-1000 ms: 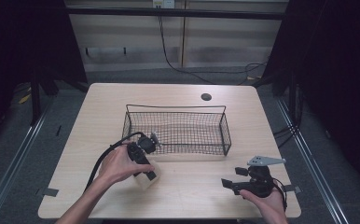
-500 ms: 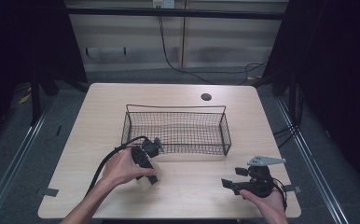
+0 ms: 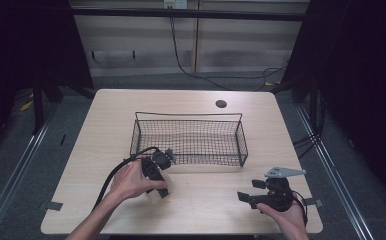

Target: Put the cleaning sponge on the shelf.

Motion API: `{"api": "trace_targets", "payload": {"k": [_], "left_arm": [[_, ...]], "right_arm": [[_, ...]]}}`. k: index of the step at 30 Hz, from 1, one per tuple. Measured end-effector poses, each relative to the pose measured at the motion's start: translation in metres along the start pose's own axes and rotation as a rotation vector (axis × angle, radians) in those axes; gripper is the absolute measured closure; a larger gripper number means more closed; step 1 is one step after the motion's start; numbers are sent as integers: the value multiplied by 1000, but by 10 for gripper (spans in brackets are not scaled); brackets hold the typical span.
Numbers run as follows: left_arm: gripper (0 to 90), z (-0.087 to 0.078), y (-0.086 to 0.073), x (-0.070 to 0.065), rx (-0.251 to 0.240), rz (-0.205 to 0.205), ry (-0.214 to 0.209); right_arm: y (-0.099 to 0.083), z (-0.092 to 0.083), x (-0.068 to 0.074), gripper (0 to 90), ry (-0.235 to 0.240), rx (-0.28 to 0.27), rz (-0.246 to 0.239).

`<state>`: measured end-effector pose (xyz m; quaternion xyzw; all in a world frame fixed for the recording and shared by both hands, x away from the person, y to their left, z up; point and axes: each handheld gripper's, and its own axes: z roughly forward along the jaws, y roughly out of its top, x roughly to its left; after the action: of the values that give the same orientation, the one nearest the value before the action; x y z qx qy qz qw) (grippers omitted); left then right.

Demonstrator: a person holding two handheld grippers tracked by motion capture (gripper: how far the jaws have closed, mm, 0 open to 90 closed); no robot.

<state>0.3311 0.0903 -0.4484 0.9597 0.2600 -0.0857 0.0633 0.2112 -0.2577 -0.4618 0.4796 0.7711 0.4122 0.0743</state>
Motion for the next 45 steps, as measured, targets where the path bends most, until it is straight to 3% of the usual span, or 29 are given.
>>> {"api": "trace_targets", "payload": {"k": [9, 11, 19, 30, 40, 45], "left_arm": [[278, -12, -5, -3, -52, -18, 13], [278, -16, -7, -2, -60, -18, -8], [277, -35, -17, 3, -117, -41, -17], [277, -52, -26, 1, -143, -39, -4], [278, -70, -34, 0, -185, -31, -19], [278, -81, -36, 0, -180, -29, -13]], "right_arm": [[0, 0, 0, 208, -2, 0, 2], [0, 0, 0, 208, -2, 0, 3], [0, 0, 0, 209, -1, 0, 4], [0, 0, 0, 209, -1, 0, 5], [0, -1, 0, 208, -1, -1, 9], [0, 0, 0, 212, 0, 5, 11]]}}
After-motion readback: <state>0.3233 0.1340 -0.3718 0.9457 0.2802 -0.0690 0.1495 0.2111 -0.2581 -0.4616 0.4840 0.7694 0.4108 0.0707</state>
